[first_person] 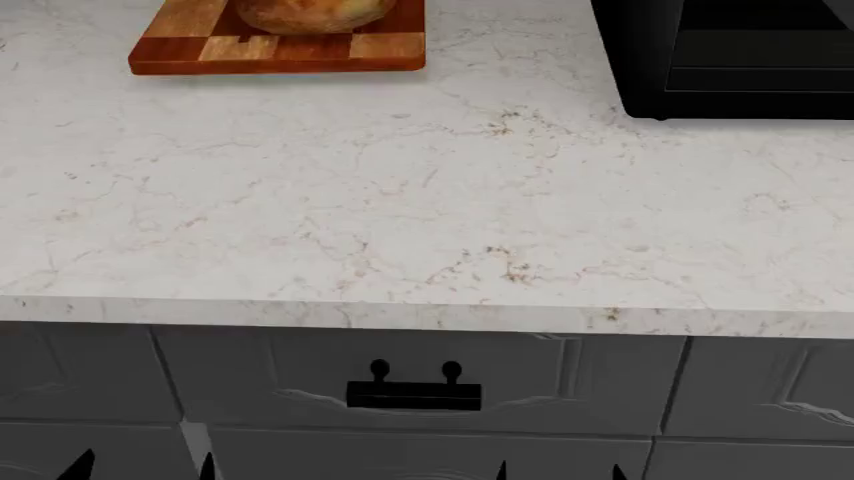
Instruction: Pick up the wedge of cheese and place it on the slice of bread to prepare a simple cheese on bread dish.
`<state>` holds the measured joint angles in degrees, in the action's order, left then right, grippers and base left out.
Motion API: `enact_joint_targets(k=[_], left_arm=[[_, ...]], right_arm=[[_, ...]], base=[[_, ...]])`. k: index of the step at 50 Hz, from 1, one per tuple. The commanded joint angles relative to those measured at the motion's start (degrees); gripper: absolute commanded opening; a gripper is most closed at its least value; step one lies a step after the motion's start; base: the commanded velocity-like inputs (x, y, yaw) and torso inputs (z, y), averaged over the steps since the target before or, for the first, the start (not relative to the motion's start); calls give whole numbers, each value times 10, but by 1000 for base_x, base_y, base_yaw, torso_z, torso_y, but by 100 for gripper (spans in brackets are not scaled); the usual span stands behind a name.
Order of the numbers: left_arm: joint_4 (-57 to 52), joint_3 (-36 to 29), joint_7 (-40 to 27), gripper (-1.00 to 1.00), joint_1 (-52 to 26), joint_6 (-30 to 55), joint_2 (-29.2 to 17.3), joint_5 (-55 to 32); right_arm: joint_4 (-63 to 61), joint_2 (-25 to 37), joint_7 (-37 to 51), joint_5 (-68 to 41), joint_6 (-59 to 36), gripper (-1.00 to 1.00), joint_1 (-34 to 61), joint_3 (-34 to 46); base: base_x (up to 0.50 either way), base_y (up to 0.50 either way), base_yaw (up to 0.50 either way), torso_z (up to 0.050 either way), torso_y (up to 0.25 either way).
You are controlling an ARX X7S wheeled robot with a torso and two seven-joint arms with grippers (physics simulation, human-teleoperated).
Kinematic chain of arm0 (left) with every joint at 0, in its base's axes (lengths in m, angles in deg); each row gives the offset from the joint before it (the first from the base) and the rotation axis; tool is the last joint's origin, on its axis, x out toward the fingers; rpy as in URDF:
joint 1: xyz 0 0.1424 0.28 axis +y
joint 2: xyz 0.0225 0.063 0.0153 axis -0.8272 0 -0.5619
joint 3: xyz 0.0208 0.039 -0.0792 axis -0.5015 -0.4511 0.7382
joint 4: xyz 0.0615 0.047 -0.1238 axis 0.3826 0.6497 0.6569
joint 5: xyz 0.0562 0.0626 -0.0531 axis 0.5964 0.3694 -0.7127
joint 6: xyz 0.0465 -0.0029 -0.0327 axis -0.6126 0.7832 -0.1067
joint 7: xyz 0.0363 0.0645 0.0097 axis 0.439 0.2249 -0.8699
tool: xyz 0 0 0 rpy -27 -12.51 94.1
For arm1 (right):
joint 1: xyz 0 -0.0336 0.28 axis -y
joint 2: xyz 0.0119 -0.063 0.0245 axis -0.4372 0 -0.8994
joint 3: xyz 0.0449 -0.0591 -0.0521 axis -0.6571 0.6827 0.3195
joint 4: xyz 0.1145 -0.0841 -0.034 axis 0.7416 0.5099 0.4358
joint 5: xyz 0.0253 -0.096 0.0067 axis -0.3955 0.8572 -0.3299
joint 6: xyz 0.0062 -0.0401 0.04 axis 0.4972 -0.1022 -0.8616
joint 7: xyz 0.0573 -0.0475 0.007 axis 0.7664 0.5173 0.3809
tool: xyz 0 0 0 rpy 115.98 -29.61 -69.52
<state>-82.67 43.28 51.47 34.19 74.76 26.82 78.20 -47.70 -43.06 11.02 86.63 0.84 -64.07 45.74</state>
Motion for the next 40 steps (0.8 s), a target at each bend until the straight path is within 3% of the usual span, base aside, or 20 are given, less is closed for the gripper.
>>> enact_joint_targets(k=[1, 16, 40], left_arm=[[0, -6, -6, 100, 0, 0, -6, -6], [-9, -30, 17, 100, 14, -47, -33, -81], [-3, -54, 20, 100, 12, -51, -52, -114]], right_arm=[[0, 5, 7, 0, 0, 100, 0, 7], [-1, 29, 39, -22, 1, 100, 0, 37], [-5, 48, 65, -34, 11, 100, -1, 59]], base=[[0, 0, 0, 0, 0], [0, 0, 0, 1, 0], [0, 0, 0, 50, 0]])
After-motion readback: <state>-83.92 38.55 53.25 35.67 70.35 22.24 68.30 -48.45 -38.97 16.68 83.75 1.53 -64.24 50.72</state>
